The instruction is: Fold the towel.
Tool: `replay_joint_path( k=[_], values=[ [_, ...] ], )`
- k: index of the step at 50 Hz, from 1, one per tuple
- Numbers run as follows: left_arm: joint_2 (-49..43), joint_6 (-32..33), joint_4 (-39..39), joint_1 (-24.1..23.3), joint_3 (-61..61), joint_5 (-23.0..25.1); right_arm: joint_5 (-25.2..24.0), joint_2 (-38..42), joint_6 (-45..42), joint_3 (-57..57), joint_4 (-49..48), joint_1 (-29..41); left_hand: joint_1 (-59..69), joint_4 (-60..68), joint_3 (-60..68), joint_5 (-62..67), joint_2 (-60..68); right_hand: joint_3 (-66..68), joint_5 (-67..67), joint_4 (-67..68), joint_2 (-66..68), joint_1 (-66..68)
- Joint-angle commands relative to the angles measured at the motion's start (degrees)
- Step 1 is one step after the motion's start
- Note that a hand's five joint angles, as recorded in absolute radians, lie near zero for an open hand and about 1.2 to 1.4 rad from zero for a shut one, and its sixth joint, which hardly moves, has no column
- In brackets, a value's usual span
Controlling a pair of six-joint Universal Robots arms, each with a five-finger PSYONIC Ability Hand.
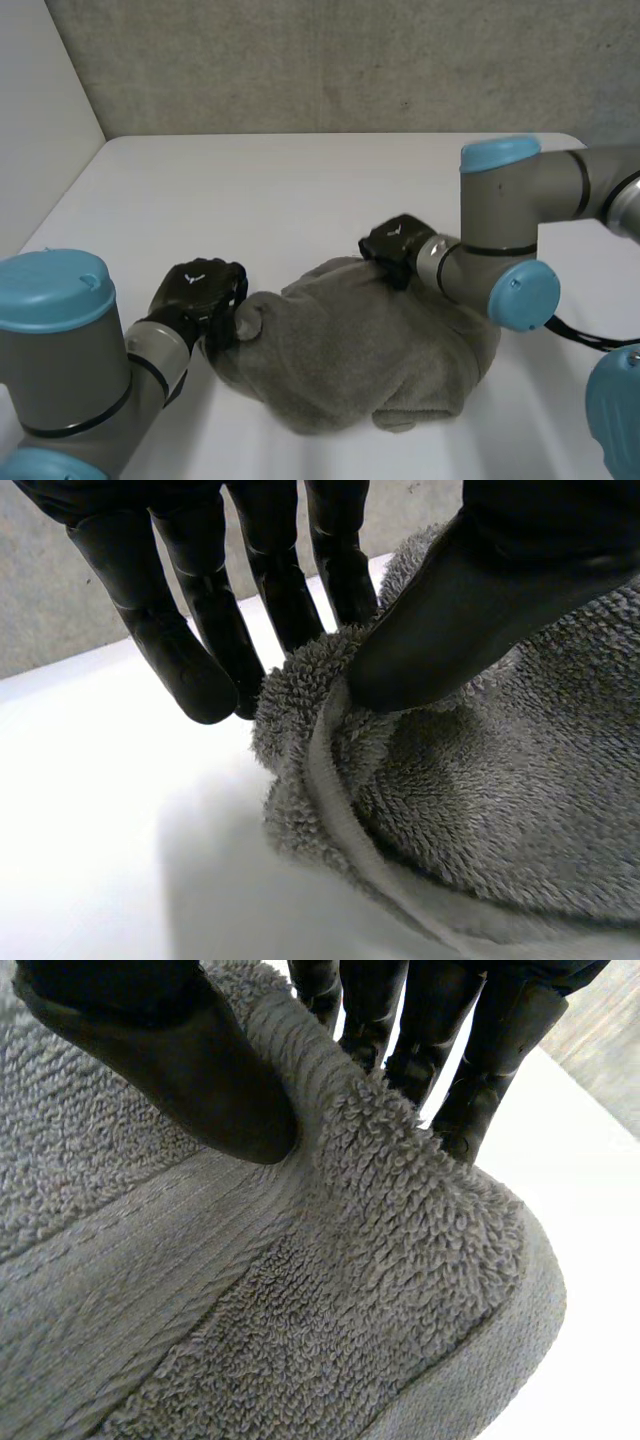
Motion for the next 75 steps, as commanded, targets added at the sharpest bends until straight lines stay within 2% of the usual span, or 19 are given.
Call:
replay_joint_path(
  k=[1, 4, 5, 9, 14, 19, 25, 27, 29, 35, 37, 40, 46, 48, 49, 51, 54, 68, 75],
  values=[
    [-1.37, 8.48, 1.25, 1.71, 10.11, -0.20, 0.17, -7.52, 0.86, -8.85, -5.65, -0.16, -1.26, -6.41, -7.97, -13.82, -3.29, 5.21, 3.03, 3.77, 5.53, 26.15],
    [-0.67, 13.32, 1.34, 4.08, 17.66, -0.28, 0.70, -9.12, 1.12, -10.37, -9.99, -0.25, -1.26, -6.41, -7.97, -13.82, -3.29, 5.21, 3.03, 3.77, 5.53, 26.15],
    [-0.58, 14.82, 1.78, 4.44, 21.88, -0.63, 1.39, -11.21, 1.64, -10.98, -15.21, -0.51, -1.26, -6.41, -7.97, -13.82, -3.29, 5.21, 3.03, 3.77, 5.53, 26.15],
    [-0.23, 15.28, 3.44, 4.62, 29.97, -1.86, 2.81, -22.09, 6.37, -6.10, -32.35, -3.31, -1.26, -6.41, -7.97, -13.82, -3.29, 5.21, 3.03, 3.77, 5.53, 26.15],
    [1.88, 14.75, 7.05, 4.53, 36.42, -5.82, 2.63, -28.00, 9.91, 1.91, -42.76, -5.69, -1.26, -6.41, -7.97, -13.82, -3.29, 5.21, 3.03, 3.77, 5.53, 26.15],
    [3.64, 14.66, 7.67, 3.83, 33.96, -7.49, 1.84, -31.17, 9.91, 7.80, -39.98, -5.61, -1.26, -6.41, -7.97, -13.82, -3.29, 5.21, 3.03, 3.77, 5.53, 26.15],
    [5.75, 15.19, 9.69, 1.63, 15.50, -6.96, -1.32, -32.41, 8.07, 16.78, -34.07, -5.61, -1.26, -6.41, -7.97, -13.82, -3.29, 5.21, 3.03, 3.77, 5.53, 26.15],
    [5.75, 15.45, 11.45, 1.55, 10.32, -6.96, -4.03, -33.37, 4.14, 26.13, -31.01, -5.79, -1.91, -7.06, -8.62, -14.47, -3.94, 5.21, 3.03, 3.77, 5.53, 26.15],
    [5.57, 15.98, 16.34, 1.46, 0.35, -6.88, -4.48, -33.55, 1.85, 30.71, -30.74, -5.87, -3.58, -8.73, -10.29, -16.15, -5.61, 5.21, 3.03, 3.77, 5.53, 26.15],
    [4.25, 19.23, 25.42, 1.46, -10.16, -6.17, -3.96, -33.73, -6.77, 44.44, -30.73, -6.49, -4.60, -9.75, -11.31, -17.17, -6.63, 5.21, 3.03, 3.77, 5.53, 26.15],
    [2.15, 23.78, 29.71, 2.16, -14.19, -4.51, -3.70, -33.73, -8.27, 46.99, -30.73, -6.75, -5.44, -10.58, -12.14, -18.00, -7.47, 5.21, 3.03, 3.77, 5.53, 26.15],
    [0.22, 28.70, 31.74, 2.86, -16.39, -2.67, -3.61, -33.82, -9.51, 51.22, -30.64, -7.19, -7.11, -12.26, -13.82, -19.68, -9.14, 5.21, 3.03, 3.77, 5.53, 26.15],
    [-2.69, 33.38, 32.28, 4.10, -16.93, -1.43, -3.08, -35.92, -8.29, 57.20, -30.64, -7.46, -15.03, -20.18, -21.74, -27.59, -17.06, 5.21, 3.03, 3.77, 5.53, 26.15],
    [-3.13, 33.65, 32.28, 5.67, -16.67, -1.25, -2.65, -36.80, -7.41, 58.52, -30.82, -7.54, -29.06, -34.21, -35.77, -41.63, -31.09, 5.21, 3.03, 3.77, 5.53, 26.15],
    [-3.13, 33.65, 32.28, 5.68, -16.66, -1.25, -2.29, -37.33, -6.18, 59.49, -31.17, -7.89, -29.16, -34.31, -35.87, -41.72, -31.19, 5.21, 3.03, 3.77, 5.53, 26.15],
    [-2.95, 33.65, 32.28, 6.73, -16.40, -1.16, -2.12, -37.94, -4.87, 60.28, -31.78, -8.33, -54.62, -59.76, -61.32, -67.18, -56.65, 5.21, 3.03, 3.77, 5.53, 26.15],
    [-3.22, 33.65, 32.37, 7.00, -15.79, -1.25, -2.12, -39.09, -1.97, 61.60, -33.27, -9.56, -60.93, -66.08, -67.64, -73.50, -62.96, 5.21, 3.03, 3.77, 5.53, 26.15],
    [-4.97, 33.56, 32.28, 9.72, -16.14, -1.25, -2.55, -40.06, 9.02, 62.84, -36.18, -17.73, -64.15, -69.29, -70.86, -76.71, -66.18, 5.21, 3.03, 3.77, 5.53, 26.15],
    [-3.23, 33.47, 31.31, 10.69, -17.63, -1.34, -2.64, -39.88, 11.67, 63.10, -37.06, -18.44, -60.30, -65.44, -67.00, -72.86, -62.33, 5.21, 3.03, 3.77, 5.53, 26.15]
  ],
)
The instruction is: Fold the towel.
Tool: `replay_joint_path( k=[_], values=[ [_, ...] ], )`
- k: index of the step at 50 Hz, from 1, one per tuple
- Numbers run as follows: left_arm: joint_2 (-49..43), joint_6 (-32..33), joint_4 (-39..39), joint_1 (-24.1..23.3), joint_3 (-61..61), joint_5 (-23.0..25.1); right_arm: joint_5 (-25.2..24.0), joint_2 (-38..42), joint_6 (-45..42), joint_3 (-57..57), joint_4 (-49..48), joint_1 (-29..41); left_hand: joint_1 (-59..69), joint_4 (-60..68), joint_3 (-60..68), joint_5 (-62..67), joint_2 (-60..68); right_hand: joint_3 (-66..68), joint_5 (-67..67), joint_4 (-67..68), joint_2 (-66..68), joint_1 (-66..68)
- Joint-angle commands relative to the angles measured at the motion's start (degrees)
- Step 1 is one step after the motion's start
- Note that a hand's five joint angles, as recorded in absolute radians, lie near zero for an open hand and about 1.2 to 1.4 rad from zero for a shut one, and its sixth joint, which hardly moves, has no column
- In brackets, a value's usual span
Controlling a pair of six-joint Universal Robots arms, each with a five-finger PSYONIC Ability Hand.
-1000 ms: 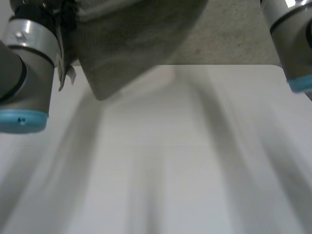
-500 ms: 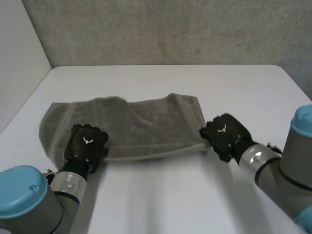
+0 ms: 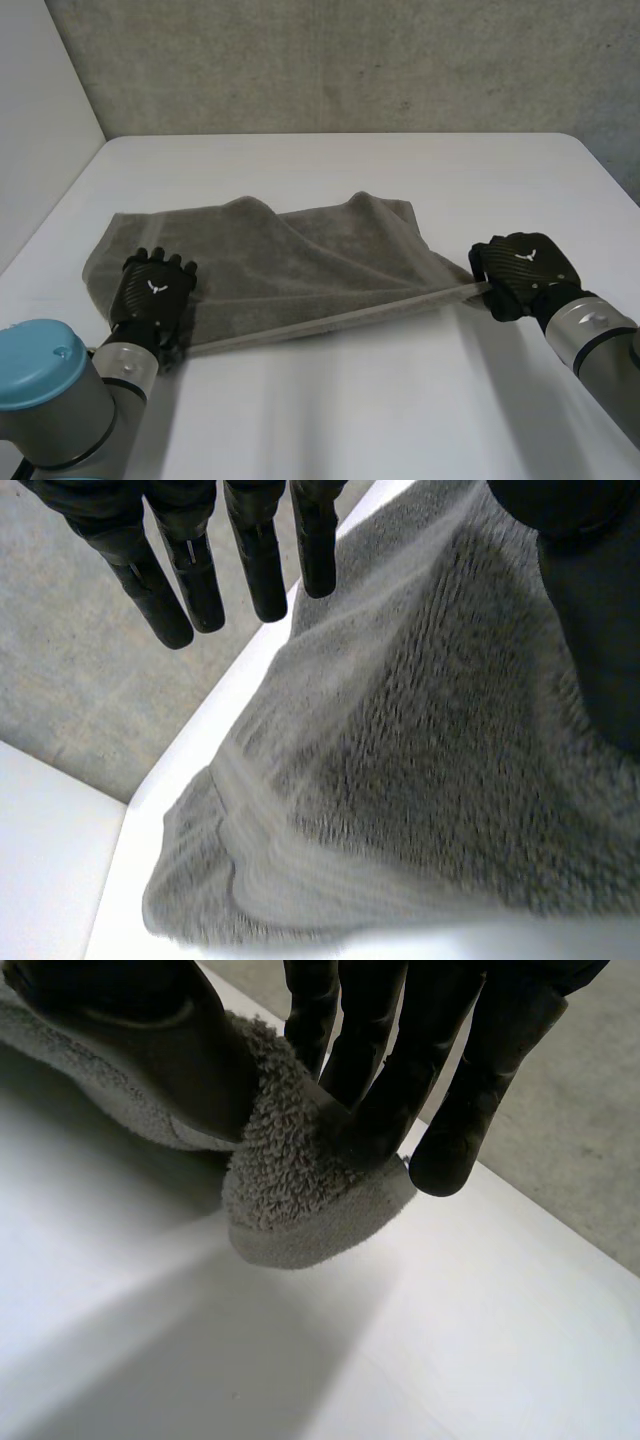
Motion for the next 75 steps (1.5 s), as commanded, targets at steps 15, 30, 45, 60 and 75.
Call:
replay_joint_path(
  k=[15, 30, 45, 60, 75],
  values=[
    [12.45, -2.36, -15.46, 2.29, -0.78, 3.91, -0.23, 2.04, 2.34, 0.39, -2.71, -0.86, 21.14, 20.98, 21.87, 13.84, 20.49, 3.82, 2.18, 3.77, 3.55, 26.15],
    [14.03, -9.39, -33.39, 12.84, 1.77, 21.93, -0.23, 4.59, 1.99, -0.05, -3.24, -0.86, 20.97, 20.81, 21.70, 13.68, 20.32, 3.82, 2.18, 3.77, 3.55, 26.15],
    [6.92, -9.13, -33.66, 10.11, 2.48, 21.75, -0.23, 6.44, 1.55, -0.49, -3.24, -0.77, 24.00, 23.84, 24.73, 16.70, 23.35, 3.82, 2.18, 3.77, 3.55, 26.15],
    [4.28, -9.65, -23.74, 10.02, 2.21, 18.33, -0.32, 7.84, 0.05, -0.58, -3.59, -0.33, 20.47, 20.31, 21.20, 13.17, 19.82, 3.82, 2.18, 3.77, 3.55, 26.15],
    [1.38, -9.74, -19.07, 9.85, 3.79, 16.75, -0.41, 7.85, -0.21, -0.40, -3.68, -0.33, 21.31, 21.14, 22.04, 14.01, 20.66, 3.82, 2.18, 3.77, 3.55, 26.15]
  ],
)
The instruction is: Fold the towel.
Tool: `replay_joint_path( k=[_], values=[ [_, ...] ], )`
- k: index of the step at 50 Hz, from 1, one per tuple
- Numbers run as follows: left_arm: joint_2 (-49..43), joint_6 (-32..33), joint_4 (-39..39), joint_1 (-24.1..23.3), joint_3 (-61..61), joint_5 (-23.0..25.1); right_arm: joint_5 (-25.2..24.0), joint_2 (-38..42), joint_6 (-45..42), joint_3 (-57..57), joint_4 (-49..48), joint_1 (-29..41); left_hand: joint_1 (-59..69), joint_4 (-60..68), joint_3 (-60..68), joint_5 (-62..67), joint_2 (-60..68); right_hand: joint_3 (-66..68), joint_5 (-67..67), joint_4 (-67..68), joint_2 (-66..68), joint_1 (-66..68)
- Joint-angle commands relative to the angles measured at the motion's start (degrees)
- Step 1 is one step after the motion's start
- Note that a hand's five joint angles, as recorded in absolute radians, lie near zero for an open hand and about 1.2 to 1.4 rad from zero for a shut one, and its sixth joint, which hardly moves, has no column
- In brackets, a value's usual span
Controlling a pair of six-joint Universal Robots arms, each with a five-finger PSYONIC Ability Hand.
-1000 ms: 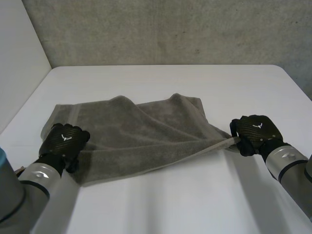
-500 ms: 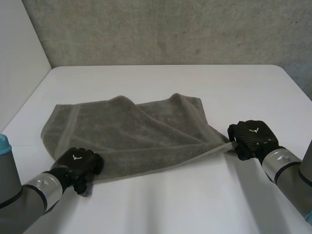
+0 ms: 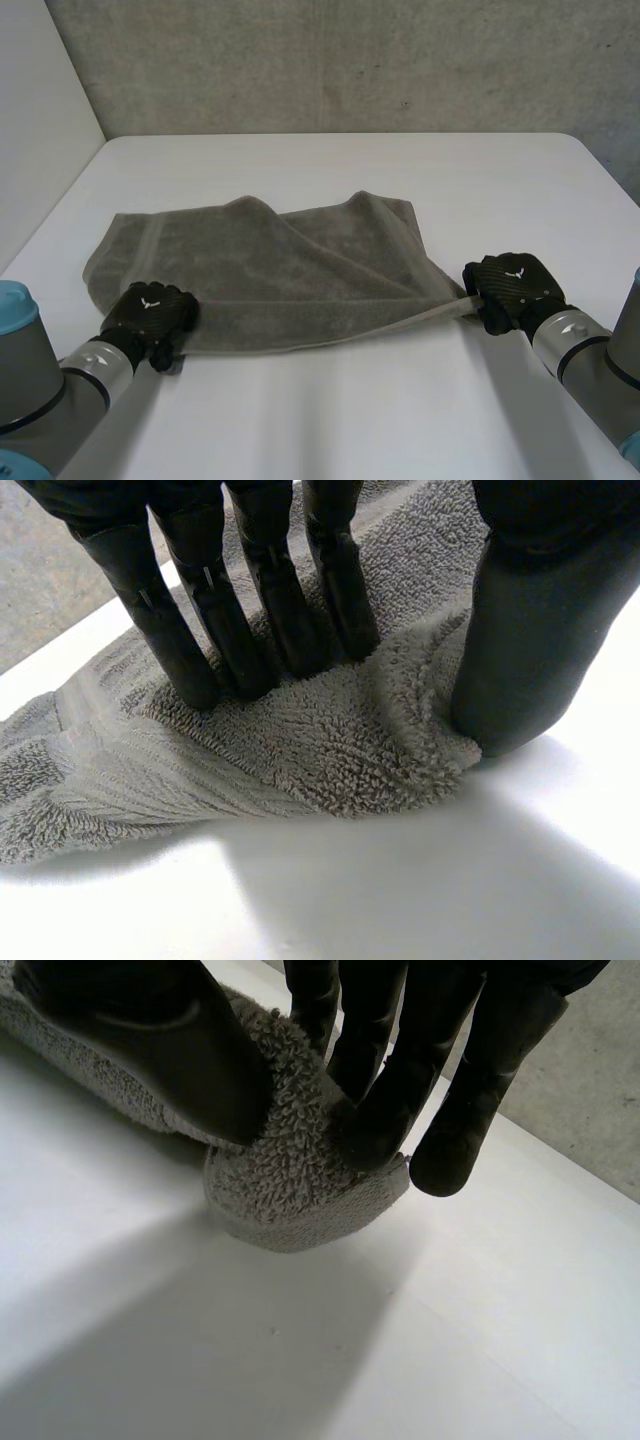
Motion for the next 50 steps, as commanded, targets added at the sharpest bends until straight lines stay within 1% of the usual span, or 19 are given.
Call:
replay_joint_path(
  k=[1, 7, 10, 15, 16, 17, 18, 20, 21, 22, 23, 25, 28, 38, 39, 40, 41, 43, 50],
  values=[
    [-0.76, -0.17, 1.50, -0.17, 1.28, -0.93, 0.00, -0.02, 0.03, 0.03, -0.04, -0.01, -3.82, -3.85, -3.93, -13.98, -3.81, 3.80, 2.05, 3.76, 3.57, 26.15],
    [-0.76, -0.26, 2.64, -1.13, 2.07, -2.52, 0.00, -0.02, 0.03, 0.03, -0.04, 0.17, 0.73, 0.70, 0.62, -9.43, 0.74, 3.80, 2.05, 3.76, 3.57, 26.15],
    [-0.76, -0.35, 3.87, -1.40, 2.25, -4.19, 0.00, -0.02, 0.03, 0.11, -0.03, -0.01, 2.75, 2.72, 2.64, -7.41, 2.76, 3.80, 2.05, 3.76, 3.57, 26.15],
    [-0.85, -0.35, 7.74, -1.40, 2.60, -8.14, 0.00, -0.10, 0.03, 0.11, -0.04, 0.17, 4.60, 4.57, 4.49, -5.56, 4.61, 3.80, 2.05, 3.76, 3.57, 26.15],
    [-0.76, -0.17, 9.31, -1.40, 2.60, -9.62, 0.00, -0.11, 0.03, 0.11, -0.04, 0.17, 4.60, 4.57, 4.49, -5.56, 4.61, 3.80, 2.05, 3.76, 3.57, 26.15],
    [-0.76, 0.09, 10.89, -1.40, 2.60, -11.11, 0.00, -0.11, 0.03, 0.11, -0.04, 0.17, 4.10, 4.07, 3.99, -6.06, 4.11, 3.80, 2.05, 3.76, 3.57, 26.15],
    [-0.76, 0.09, 10.90, -1.40, 2.60, -11.13, 0.00, -0.11, 0.03, 0.20, -0.04, 0.17, 4.09, 4.07, 3.99, -6.06, 4.10, 3.80, 2.05, 3.76, 3.57, 26.15],
    [-0.76, 0.53, 13.88, -1.40, 2.52, -13.67, 0.00, -0.11, 0.03, 0.20, -0.04, 0.17, -0.42, -0.44, -0.52, -10.57, -0.41, 3.80, 2.05, 3.76, 3.57, 26.15],
    [-0.76, 0.53, 13.89, -1.40, 2.51, -13.68, 0.00, -0.11, 0.03, 0.20, -0.04, 0.17, -0.45, -0.47, -0.55, -10.61, -0.44, 3.80, 2.05, 3.76, 3.57, 26.15],
    [-0.59, 0.62, 15.02, -1.40, 2.43, -14.72, 0.00, -0.11, 0.03, 0.20, -0.04, 0.17, -5.61, -5.63, -5.72, -15.77, -5.60, 3.80, 2.05, 3.76, 3.57, 26.15],
    [-0.58, 0.62, 15.04, -1.40, 2.43, -14.73, 0.00, -0.11, 0.03, 0.20, -0.04, 0.17, -5.66, -5.69, -5.77, -15.82, -5.66, 3.80, 2.05, 3.76, 3.57, 26.15],
    [0.03, 0.62, 16.17, -1.40, 1.99, -15.70, 0.00, -0.11, 0.03, 0.20, -0.04, 0.17, -11.53, -11.56, -11.64, -21.69, -11.53, 3.80, 2.05, 3.76, 3.57, 26.15],
    [0.38, 0.62, 16.27, -1.40, 1.55, -15.70, 0.00, -0.11, 0.03, 0.20, -0.04, 0.17, -13.89, -13.92, -14.00, -24.05, -13.89, 3.80, 2.05, 3.76, 3.57, 26.15],
    [2.76, 0.80, 16.27, -1.40, 0.93, -15.88, 0.00, -0.11, 0.03, 0.20, -0.04, 0.17, -11.22, -11.24, -11.32, -21.37, -11.21, 3.80, 2.05, 3.76, 3.57, 26.15],
    [3.10, 0.80, 16.27, -1.31, 0.93, -15.96, 0.00, -0.11, 0.03, 0.12, -0.04, 0.17, -8.88, -8.91, -8.99, -19.04, -8.87, 3.80, 2.05, 3.76, 3.57, 26.15],
    [3.37, 0.97, 16.27, -1.22, 1.02, -15.96, 0.00, -0.11, 0.03, 0.11, -0.04, 0.17, -2.53, -2.56, -2.64, -12.69, -2.52, 3.80, 2.05, 3.76, 3.57, 26.15],
    [3.37, 0.97, 16.27, -1.22, 1.02, -15.96, 0.00, -0.11, 0.03, 0.11, -0.04, 0.17, -2.47, -2.49, -2.57, -12.62, -2.46, 3.80, 2.05, 3.76, 3.57, 26.15],
    [4.33, 1.06, 16.18, -0.70, 0.93, -15.79, 0.00, -0.11, 0.03, 0.11, -0.04, -0.01, 31.17, 31.14, 31.06, 21.01, 31.18, 3.80, 2.05, 3.76, 3.57, 26.15],
    [8.11, 1.06, 15.56, -0.61, 0.05, -15.00, -0.17, -0.80, 0.20, -0.41, 0.05, -0.36, 31.32, 31.30, 31.21, 21.16, 31.33, 3.80, 2.05, 3.76, 3.57, 26.15]
  ],
)
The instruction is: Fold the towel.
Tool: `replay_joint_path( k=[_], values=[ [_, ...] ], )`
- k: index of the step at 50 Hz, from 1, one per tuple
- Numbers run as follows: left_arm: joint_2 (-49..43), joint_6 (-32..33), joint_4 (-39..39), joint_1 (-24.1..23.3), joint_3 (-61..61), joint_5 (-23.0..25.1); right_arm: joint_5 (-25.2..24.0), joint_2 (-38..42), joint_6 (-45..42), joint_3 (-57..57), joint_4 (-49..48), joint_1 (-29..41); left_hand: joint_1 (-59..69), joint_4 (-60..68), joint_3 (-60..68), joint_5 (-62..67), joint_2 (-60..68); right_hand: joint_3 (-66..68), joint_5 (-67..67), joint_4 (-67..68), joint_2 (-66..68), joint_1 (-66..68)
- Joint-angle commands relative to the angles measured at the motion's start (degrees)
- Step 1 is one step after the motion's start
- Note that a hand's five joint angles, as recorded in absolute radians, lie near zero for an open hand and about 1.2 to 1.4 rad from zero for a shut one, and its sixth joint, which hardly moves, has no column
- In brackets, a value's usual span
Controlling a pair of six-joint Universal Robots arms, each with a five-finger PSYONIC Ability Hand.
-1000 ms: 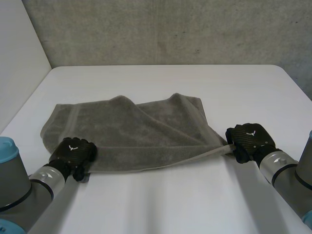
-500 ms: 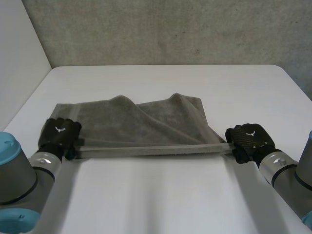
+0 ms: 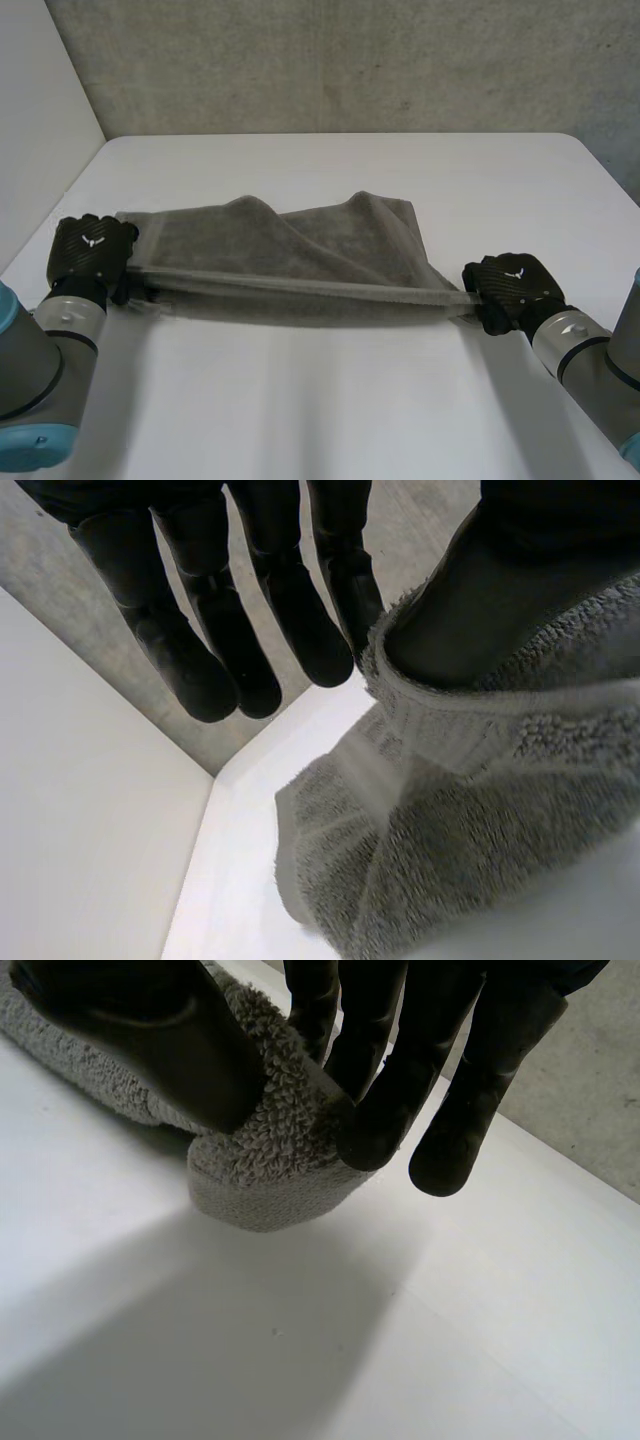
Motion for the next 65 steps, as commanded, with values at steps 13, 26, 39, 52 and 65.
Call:
replay_joint_path(
  k=[13, 26, 39, 52, 65],
  values=[
    [21.78, -0.17, -4.59, 0.27, 2.27, 6.41, -0.52, -21.75, 0.17, -11.32, 11.05, -1.53, -3.54, -6.65, -7.59, -12.95, -6.30, 3.78, 2.04, 3.76, 3.57, 26.15],
    [28.63, -0.52, -29.02, -0.34, 13.52, 12.73, -10.54, -29.16, -7.90, -31.27, 37.68, -5.05, -3.54, -6.65, -7.59, -12.95, -6.30, 3.78, 2.04, 3.76, 3.57, 26.15],
    [9.07, 0.10, -32.19, 0.45, 26.50, 14.58, -6.94, -7.01, -20.92, -43.77, 43.16, -3.21, -3.54, -6.65, -7.59, -12.95, -6.30, 3.78, 2.04, 3.76, 3.57, 26.15],
    [-16.53, 6.15, -32.10, -1.75, 56.54, 13.79, 8.35, 21.01, -24.79, -78.09, 33.17, 3.91, -3.54, -6.65, -7.59, -12.95, -6.30, 3.78, 2.04, 3.76, 3.57, 26.15],
    [-12.33, 2.13, -14.71, -2.37, 70.30, 12.73, 10.82, 15.33, -18.37, -83.95, 8.52, 3.83, -3.54, -6.65, -7.59, -12.95, -6.30, 3.78, 2.04, 3.76, 3.57, 26.15]
  ],
)
